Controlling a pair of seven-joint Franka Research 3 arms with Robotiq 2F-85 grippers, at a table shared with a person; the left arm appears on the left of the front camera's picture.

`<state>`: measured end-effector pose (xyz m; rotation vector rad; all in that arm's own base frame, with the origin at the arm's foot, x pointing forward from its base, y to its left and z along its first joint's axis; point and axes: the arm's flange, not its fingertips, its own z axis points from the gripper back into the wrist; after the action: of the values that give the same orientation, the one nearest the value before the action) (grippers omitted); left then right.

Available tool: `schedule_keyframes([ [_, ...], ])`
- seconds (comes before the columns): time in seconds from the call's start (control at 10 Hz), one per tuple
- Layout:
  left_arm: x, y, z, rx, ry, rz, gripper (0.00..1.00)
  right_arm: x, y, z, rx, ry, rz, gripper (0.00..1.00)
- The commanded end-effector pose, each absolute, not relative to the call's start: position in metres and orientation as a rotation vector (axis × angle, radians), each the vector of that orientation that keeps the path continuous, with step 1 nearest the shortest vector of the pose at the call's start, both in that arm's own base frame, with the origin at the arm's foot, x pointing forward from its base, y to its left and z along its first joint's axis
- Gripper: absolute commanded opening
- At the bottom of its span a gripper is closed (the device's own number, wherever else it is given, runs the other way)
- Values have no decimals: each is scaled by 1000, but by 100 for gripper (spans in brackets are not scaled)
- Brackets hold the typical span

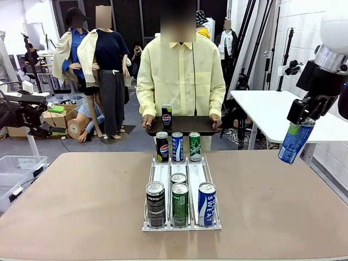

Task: Retrieve and hand over the desired beverage to the person.
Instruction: Pick up another can of the same type that the person held from the Automatic Can Dispenser.

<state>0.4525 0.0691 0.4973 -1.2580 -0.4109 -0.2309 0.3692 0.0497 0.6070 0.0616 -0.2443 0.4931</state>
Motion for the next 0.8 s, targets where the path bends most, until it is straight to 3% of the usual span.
schedule_keyframes([
  [0.0, 453, 70, 498, -1258, -418, -228, 100, 368, 52, 609, 60, -247, 487, 28],
  [0.7, 453, 70, 498, -1258, -418, -228, 100, 368, 52, 609, 60, -247, 487, 28],
])
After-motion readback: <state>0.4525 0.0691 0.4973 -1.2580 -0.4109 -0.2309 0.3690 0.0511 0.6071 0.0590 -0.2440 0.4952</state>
